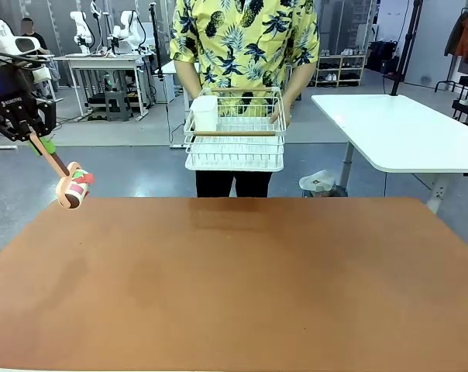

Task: Clean the table.
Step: Place the Lint Roller down when the Dish drying rack is positioned in the middle of the table.

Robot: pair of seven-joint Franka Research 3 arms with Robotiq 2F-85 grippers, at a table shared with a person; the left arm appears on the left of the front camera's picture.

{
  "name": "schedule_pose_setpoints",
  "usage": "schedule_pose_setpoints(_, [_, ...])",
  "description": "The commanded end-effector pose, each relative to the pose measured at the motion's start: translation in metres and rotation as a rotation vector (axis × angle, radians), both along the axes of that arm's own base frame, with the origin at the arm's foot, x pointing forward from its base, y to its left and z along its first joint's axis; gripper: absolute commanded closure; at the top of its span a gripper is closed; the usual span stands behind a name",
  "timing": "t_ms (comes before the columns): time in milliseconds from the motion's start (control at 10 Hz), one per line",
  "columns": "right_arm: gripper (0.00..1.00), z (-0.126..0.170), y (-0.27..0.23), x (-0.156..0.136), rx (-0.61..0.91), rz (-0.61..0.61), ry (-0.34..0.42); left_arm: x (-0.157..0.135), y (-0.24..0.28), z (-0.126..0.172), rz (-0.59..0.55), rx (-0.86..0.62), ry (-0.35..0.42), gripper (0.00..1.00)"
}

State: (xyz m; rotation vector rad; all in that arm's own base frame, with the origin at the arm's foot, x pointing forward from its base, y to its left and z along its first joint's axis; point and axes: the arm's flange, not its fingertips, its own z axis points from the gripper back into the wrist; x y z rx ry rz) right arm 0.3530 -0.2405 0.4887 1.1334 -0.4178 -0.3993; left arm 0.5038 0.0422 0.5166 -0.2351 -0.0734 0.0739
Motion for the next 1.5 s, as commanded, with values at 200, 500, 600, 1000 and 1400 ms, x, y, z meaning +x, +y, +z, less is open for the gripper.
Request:
schedule_pose_setpoints(200, [0.0, 0.0026, 0.0003, -0.002, 0.004, 0.006, -0.011, 0.0025, 0.0017, 0.0046, 0.01, 0.012, -0.006, 0.78])
schedule_pose_setpoints(500, [0.0, 0.0026, 0.0003, -0.002, 0.004, 0.006, -0.011, 0.0025, 0.0017, 0.0046, 0.01, 0.012, -0.006, 0.78])
schedule_pose_setpoints(600, [0.0, 0.0026, 0.0003, -0.002, 0.004, 0.006, -0.011, 0.0025, 0.0017, 0.0046, 0.01, 0.012, -0.006, 0.78])
schedule_pose_setpoints(1000, [0.0, 0.0026, 0.0003, -0.002, 0.004, 0.006, -0.011, 0.0025, 0.0017, 0.0046, 0.01, 0.012, -0.006, 0.78])
schedule_pose_setpoints(1400, [0.0, 0.0026, 0.0003, -0.002, 0.004, 0.006, -0.011, 0.0025, 0.0017, 0.0046, 0.01, 0.012, -0.006, 0.78])
